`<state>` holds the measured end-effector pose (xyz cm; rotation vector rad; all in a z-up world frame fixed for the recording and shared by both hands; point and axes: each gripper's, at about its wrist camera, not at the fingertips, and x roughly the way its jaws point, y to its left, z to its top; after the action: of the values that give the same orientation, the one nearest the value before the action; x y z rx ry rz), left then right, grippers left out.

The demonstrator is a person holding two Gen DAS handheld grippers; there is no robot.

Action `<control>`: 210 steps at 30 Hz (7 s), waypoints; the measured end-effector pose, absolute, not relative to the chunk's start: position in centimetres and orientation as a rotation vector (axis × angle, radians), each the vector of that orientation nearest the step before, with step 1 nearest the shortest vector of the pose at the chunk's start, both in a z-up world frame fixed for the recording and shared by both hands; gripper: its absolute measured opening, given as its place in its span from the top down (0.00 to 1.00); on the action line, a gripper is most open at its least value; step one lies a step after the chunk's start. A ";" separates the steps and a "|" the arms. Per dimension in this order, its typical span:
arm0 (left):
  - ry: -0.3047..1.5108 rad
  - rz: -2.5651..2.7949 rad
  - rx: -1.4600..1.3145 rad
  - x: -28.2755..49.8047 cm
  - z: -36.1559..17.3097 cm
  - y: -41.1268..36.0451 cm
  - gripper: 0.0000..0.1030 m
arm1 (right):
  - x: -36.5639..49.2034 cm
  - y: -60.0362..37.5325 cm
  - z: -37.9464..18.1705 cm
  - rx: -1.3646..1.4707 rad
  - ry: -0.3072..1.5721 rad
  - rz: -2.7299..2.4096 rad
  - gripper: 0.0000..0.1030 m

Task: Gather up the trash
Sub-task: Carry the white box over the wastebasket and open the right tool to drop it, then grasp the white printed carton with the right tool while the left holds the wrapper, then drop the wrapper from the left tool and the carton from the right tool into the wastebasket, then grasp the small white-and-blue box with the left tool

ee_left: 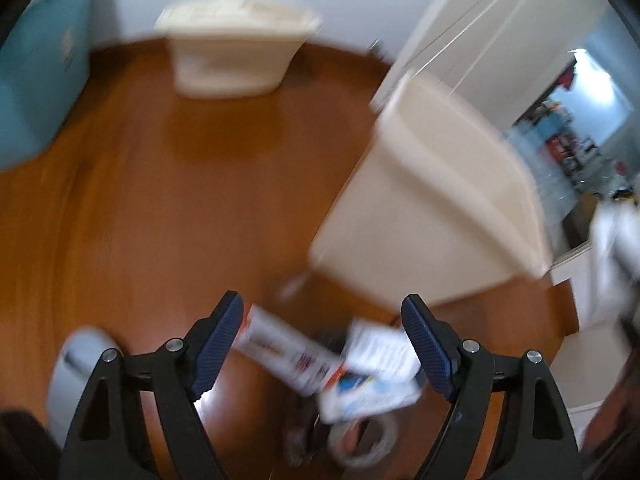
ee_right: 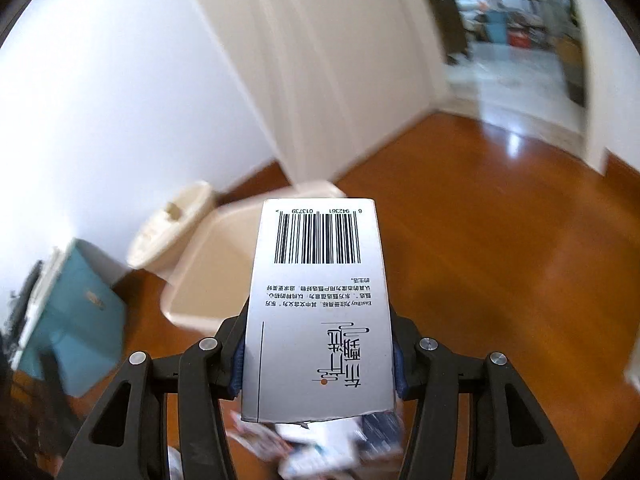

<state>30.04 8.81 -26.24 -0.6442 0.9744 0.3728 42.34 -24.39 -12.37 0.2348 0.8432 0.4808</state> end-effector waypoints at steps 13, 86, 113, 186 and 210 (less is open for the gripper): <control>1.163 0.407 -0.735 28.7 -32.6 10.8 0.21 | 54.6 -7.4 -20.3 0.019 1.160 0.587 0.45; 1.036 0.393 -0.906 24.5 -30.1 11.8 0.80 | 31.5 -13.5 -30.3 -0.603 0.906 0.707 0.40; 0.750 0.058 -0.286 44.7 -12.7 3.6 0.77 | 30.9 -25.0 -27.6 0.071 1.075 0.413 0.39; 1.291 0.357 -1.486 30.1 -44.0 1.2 0.47 | 34.3 -29.2 -29.4 0.265 1.198 0.411 0.21; 1.061 0.183 -1.361 29.1 -35.3 6.1 0.85 | 26.6 -23.9 -35.5 -0.049 1.327 0.573 0.44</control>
<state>29.10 6.09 -35.31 -1.3606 1.0615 0.1827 26.65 -23.88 -35.52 -0.0490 1.3265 0.5732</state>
